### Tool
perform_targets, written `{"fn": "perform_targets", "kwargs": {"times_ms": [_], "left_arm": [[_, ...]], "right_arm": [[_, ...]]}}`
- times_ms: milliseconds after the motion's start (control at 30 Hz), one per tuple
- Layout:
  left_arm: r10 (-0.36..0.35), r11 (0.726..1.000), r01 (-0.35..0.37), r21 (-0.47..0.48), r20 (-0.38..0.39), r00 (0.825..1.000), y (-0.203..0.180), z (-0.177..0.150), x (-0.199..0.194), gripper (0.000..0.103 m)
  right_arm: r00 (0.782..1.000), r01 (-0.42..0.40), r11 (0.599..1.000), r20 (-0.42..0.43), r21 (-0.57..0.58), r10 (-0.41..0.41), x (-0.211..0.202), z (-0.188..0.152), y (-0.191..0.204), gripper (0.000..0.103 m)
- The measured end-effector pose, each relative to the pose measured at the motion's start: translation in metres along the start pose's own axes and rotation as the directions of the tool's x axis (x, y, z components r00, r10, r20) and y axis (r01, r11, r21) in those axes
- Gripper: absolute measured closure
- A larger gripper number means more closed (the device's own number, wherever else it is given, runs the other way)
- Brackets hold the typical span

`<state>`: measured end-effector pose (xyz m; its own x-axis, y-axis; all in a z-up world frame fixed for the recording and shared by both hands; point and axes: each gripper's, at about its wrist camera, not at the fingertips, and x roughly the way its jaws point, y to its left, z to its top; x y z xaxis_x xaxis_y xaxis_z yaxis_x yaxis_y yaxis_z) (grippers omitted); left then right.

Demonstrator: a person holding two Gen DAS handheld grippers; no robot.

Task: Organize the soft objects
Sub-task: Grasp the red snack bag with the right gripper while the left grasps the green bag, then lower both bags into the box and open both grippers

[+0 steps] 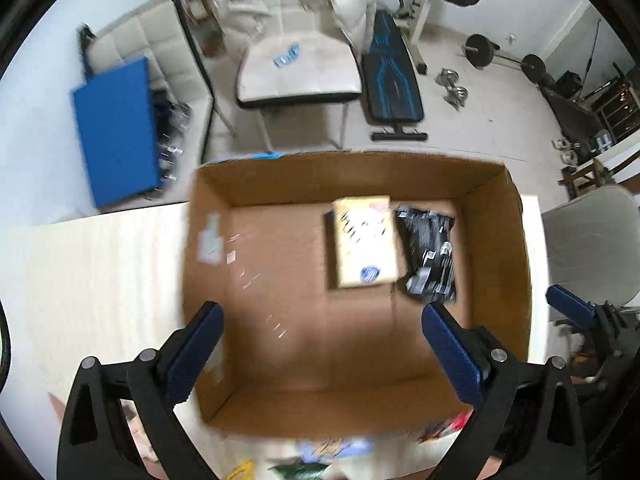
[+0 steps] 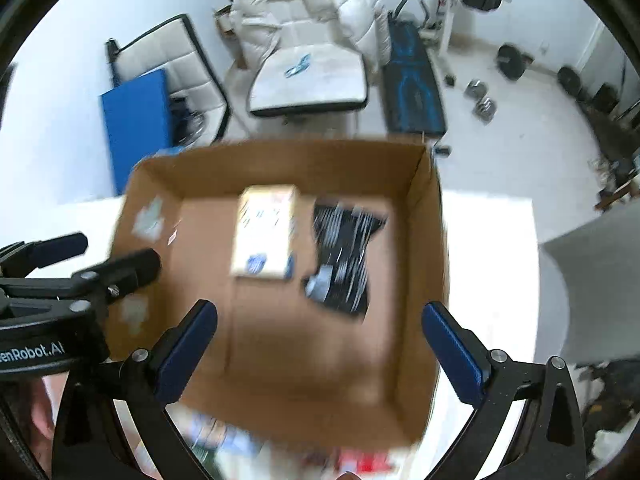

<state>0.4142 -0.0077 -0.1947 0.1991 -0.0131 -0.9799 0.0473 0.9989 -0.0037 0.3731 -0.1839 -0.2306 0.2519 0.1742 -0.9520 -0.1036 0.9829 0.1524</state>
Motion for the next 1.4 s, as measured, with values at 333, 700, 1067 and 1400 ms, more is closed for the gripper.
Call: {"fn": "perform_targets", "kwargs": {"times_ms": [333,700,1067,1400], "left_arm": [[-0.059,0.990,0.039,-0.137,-0.146,0.987,0.029,-0.189,0.018,0.025],[-0.164,0.971,0.087,-0.223,-0.350,0.922,0.028,-0.270,0.118,0.034],[-0.118,0.974,0.037,-0.225,-0.356,0.927,0.034,-0.278,0.139,0.044],[-0.128,0.979,0.054,-0.197,-0.383,0.915,0.014,-0.318,0.143,0.065]], "right_arm": [[0.992,0.044,0.998,-0.121,0.041,-0.039,0.009,-0.144,-0.048,0.005],[0.959,0.072,0.986,-0.281,0.148,-0.028,0.119,-0.179,-0.073,0.031],[0.945,0.100,0.986,-0.323,0.134,-0.051,0.120,-0.212,-0.065,0.049],[0.903,0.033,0.988,-0.428,0.149,0.035,0.096,-0.317,-0.060,0.052]]}}
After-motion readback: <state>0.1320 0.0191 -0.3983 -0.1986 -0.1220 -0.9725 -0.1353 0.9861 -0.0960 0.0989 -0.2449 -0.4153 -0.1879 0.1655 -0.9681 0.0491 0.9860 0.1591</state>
